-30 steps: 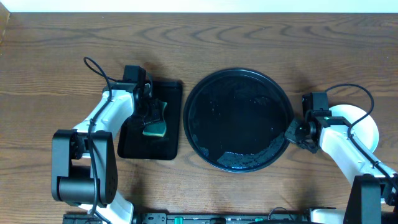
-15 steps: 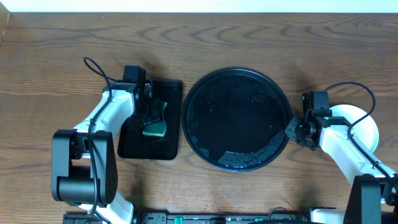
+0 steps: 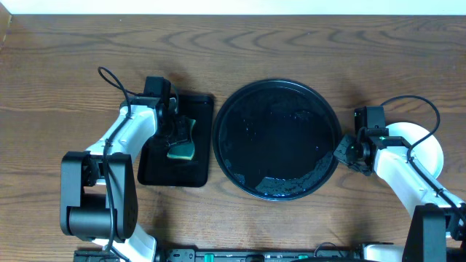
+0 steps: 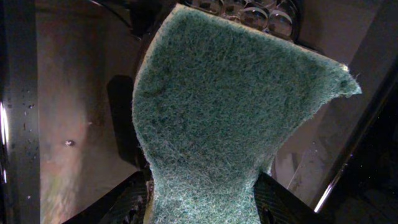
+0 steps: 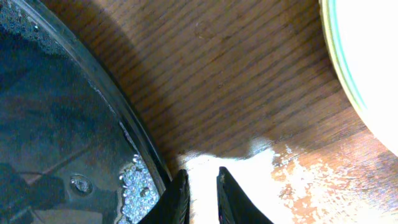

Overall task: Clean dirty plates on tray and stack at the side
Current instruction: 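Release the plate and pull the right gripper back toward the tray, then release the sponge on the black tray and raise the left gripper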

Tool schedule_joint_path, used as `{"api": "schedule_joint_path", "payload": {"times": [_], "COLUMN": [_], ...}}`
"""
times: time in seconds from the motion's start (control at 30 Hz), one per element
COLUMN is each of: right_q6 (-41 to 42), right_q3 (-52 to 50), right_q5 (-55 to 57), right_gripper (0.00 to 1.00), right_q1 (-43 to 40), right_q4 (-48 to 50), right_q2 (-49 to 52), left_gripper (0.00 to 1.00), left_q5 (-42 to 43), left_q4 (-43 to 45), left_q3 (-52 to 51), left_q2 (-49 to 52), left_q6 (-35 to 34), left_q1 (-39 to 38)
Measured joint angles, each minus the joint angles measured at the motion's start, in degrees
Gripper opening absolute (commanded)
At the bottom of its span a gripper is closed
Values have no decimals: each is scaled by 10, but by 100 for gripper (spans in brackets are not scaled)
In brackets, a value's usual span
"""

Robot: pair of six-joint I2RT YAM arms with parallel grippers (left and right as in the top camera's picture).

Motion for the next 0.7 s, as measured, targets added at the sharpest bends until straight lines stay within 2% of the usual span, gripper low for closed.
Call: {"api": "schedule_joint_path", "payload": {"times": [0.13, 0.17, 0.3, 0.4, 0.53, 0.57, 0.7], "right_q6": [-6, -12, -48, -75, -138, -155, -203], "right_q3": [0, 0, 0, 12, 75, 98, 180], "right_q5": [5, 7, 17, 26, 9, 4, -4], "right_gripper": [25, 29, 47, 68, 96, 99, 99], "right_q1": [0, 0, 0, -1, 1, 1, 0], "right_q4": [-1, -1, -2, -17, -50, -62, -102], "right_q2": [0, 0, 0, 0, 0, 0, -1], "left_gripper": [57, 60, 66, 72, 76, 78, 78], "left_q5": [0, 0, -10, -26, -41, -43, -55], "left_q4": [1, 4, 22, 17, 14, 13, 5], "left_q3": [0, 0, 0, 9, 34, 39, 57], "left_q2": [0, 0, 0, 0, -19, -30, -82], "left_q6": [0, 0, 0, 1, 2, 2, 5], "left_q1": [0, 0, 0, 0, 0, 0, 0]}}
